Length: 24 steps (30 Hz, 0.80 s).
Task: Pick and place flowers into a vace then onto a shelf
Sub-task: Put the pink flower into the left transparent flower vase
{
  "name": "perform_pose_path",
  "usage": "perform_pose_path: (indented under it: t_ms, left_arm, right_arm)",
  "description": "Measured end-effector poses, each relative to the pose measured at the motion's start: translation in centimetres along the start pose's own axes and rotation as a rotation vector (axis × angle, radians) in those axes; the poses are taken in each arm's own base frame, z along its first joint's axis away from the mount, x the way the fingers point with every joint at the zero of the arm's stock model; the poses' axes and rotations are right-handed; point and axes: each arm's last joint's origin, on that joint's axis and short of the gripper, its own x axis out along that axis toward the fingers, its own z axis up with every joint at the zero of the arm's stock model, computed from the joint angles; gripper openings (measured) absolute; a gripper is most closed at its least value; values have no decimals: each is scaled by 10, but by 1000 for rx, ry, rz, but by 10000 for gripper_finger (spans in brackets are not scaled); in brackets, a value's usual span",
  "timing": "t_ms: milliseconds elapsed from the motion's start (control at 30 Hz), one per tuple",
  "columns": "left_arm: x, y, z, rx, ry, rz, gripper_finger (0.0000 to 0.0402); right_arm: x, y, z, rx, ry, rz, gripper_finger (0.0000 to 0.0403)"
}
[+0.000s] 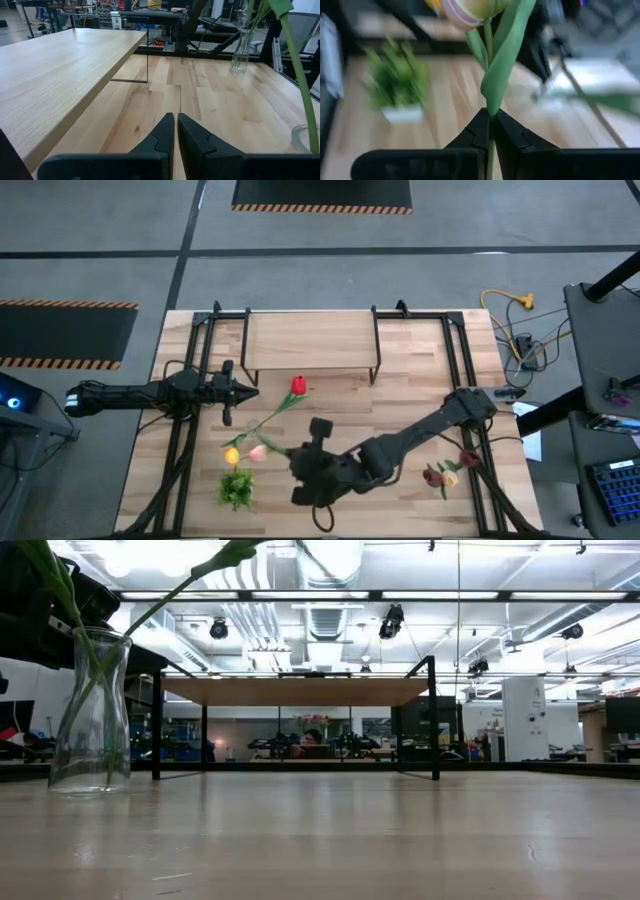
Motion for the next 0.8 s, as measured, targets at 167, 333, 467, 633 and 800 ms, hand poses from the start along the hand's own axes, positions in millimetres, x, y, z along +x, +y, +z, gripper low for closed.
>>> perform_pose_path:
  t_ms: [167, 333, 467, 633, 800]
  left_arm:
    - [0, 0, 0, 0, 0, 0, 5]
    - [0, 0, 0, 0, 0, 0, 5]
    - [0, 0, 0, 0, 0, 0, 5]
    - [0, 0, 0, 0, 0, 0, 5]
    - [0, 0, 0, 0, 0, 0, 5]
  right_arm:
    - [1, 3, 27, 7, -226, 60, 9]
    - [15, -2, 38, 22, -420, 55, 9]
    - [34, -9, 34, 45, -539, 119, 9]
    - [56, -22, 24, 27, -526, 127, 9]
    - [69, -36, 21, 92, -639, 158, 9]
